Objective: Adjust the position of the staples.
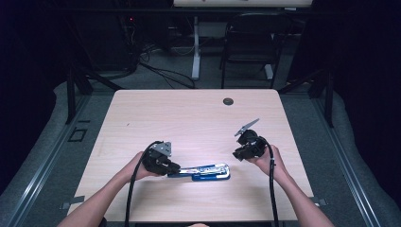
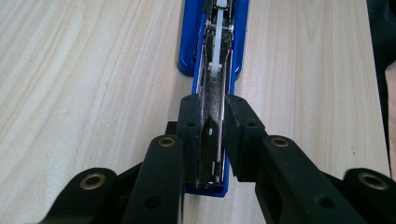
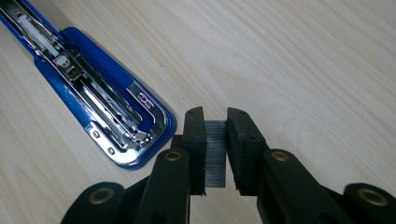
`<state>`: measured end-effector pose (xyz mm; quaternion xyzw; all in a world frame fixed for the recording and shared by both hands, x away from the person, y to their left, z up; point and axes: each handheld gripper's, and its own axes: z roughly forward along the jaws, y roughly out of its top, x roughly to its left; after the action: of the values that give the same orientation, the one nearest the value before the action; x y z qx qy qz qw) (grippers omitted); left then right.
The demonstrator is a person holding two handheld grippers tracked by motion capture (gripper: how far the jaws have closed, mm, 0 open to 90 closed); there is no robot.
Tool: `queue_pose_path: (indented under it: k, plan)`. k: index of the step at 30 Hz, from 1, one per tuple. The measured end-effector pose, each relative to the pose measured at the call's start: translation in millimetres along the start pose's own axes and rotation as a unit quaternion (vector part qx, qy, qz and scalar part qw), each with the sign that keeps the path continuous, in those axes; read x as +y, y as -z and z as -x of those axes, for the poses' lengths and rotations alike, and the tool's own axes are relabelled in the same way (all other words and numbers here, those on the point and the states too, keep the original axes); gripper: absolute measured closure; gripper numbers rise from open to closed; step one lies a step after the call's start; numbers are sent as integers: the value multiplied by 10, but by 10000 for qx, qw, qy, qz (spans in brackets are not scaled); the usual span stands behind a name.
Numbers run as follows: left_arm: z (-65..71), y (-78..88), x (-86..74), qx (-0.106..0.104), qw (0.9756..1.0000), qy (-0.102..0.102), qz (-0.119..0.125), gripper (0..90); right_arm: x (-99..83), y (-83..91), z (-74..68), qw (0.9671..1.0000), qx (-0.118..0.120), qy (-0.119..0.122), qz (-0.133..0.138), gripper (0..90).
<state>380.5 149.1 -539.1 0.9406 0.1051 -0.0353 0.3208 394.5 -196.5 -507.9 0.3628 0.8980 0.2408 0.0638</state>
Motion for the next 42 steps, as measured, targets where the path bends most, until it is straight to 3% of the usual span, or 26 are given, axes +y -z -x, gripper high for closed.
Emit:
queue_pose_path:
  k: [4, 6, 42]
  plan:
    - [-2, 1, 0, -2, 10000, -4, -5, 771, 40, -22, -27, 10000, 29, 37, 5, 788]
    - [-11, -12, -9, -134, 9998, 36, 109, 771, 56, -32, -32, 10000, 60, 76, -23, 788]
    - [-19, -12, -2, -121, 9998, 24, 125, 770, 320, -52, -178, 9986, 319, 360, 233, 788]
